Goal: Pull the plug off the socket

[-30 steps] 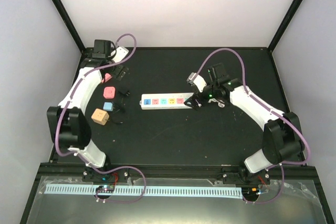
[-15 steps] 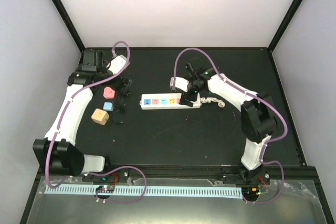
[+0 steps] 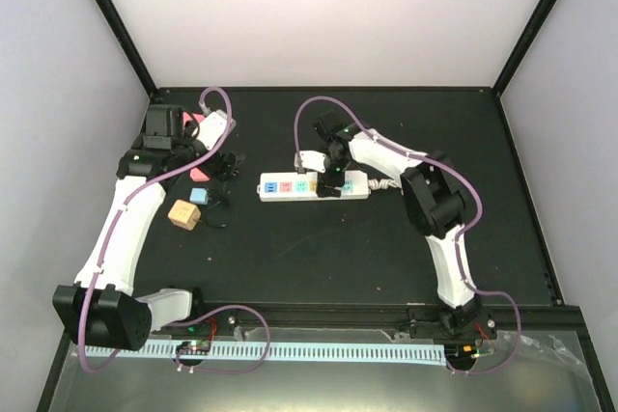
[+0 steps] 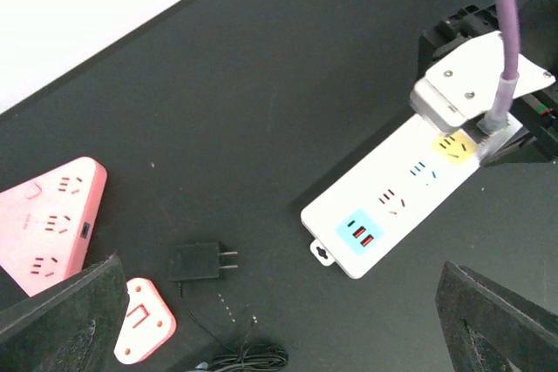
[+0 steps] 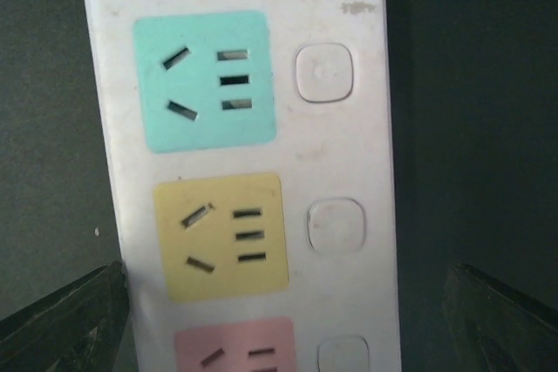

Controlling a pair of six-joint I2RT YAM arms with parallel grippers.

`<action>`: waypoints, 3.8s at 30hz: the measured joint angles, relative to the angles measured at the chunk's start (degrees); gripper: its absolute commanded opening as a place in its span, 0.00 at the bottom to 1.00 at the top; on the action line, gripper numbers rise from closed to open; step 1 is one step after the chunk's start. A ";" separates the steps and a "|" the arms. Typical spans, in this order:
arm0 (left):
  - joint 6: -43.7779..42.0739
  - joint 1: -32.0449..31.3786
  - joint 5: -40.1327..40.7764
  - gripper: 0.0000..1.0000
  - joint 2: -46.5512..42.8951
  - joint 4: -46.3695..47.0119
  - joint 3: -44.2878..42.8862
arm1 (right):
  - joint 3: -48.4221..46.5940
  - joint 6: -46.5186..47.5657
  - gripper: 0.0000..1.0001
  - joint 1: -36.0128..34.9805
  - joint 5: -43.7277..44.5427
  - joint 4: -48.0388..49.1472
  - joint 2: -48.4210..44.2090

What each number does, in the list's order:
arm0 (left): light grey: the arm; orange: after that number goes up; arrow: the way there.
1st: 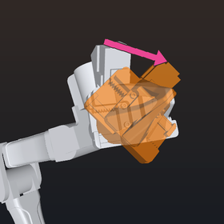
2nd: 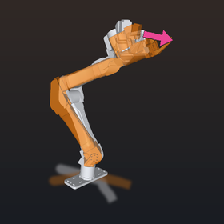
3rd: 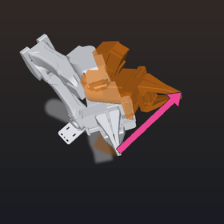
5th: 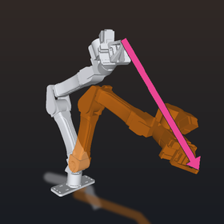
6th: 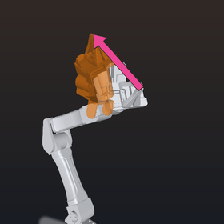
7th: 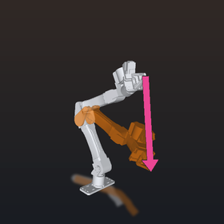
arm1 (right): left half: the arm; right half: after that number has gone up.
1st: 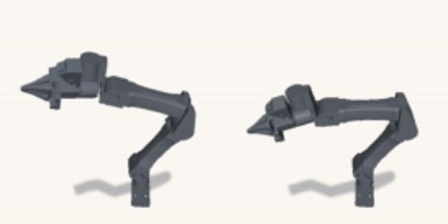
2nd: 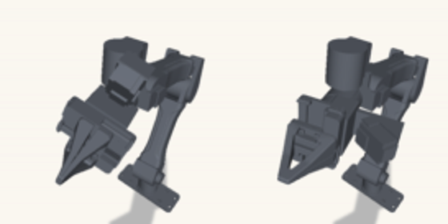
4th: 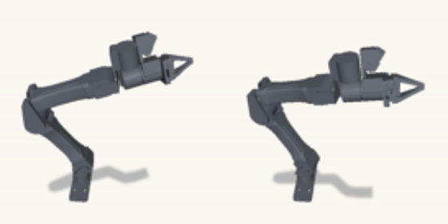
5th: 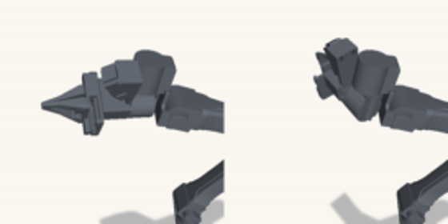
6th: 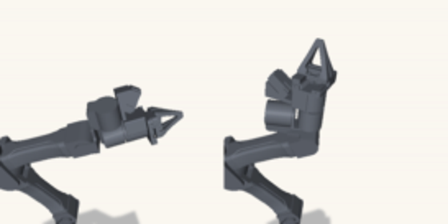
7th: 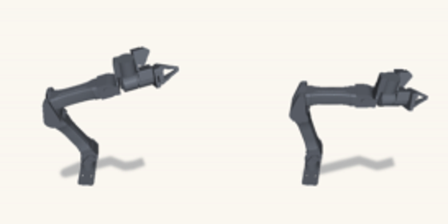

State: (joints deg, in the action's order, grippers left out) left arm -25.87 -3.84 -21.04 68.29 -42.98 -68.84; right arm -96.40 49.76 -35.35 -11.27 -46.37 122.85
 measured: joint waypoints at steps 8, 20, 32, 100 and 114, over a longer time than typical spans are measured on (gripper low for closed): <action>0.74 0.00 -0.26 0.99 -1.05 0.83 0.87 | -3.45 0.92 0.95 -0.46 -0.07 -2.89 4.26; 0.85 0.00 -0.22 0.99 -1.22 1.01 0.87 | -3.98 0.68 0.70 -0.44 0.61 -4.39 5.29; 2.12 0.00 2.05 0.99 -1.95 2.29 2.67 | 4.31 -9.86 0.66 17.07 -0.33 -3.04 -3.67; 8.66 20.00 -10.01 0.99 1.33 -2.43 4.87 | 28.15 -35.10 1.00 34.67 -25.68 7.69 -42.99; 7.93 19.82 -11.93 0.99 -9.46 3.65 22.95 | 43.28 -34.23 1.00 34.29 -28.33 16.59 -52.48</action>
State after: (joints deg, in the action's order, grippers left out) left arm -17.93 15.99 -32.97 58.83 -39.33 -45.89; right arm -53.12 15.53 -1.06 -39.59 -29.78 70.37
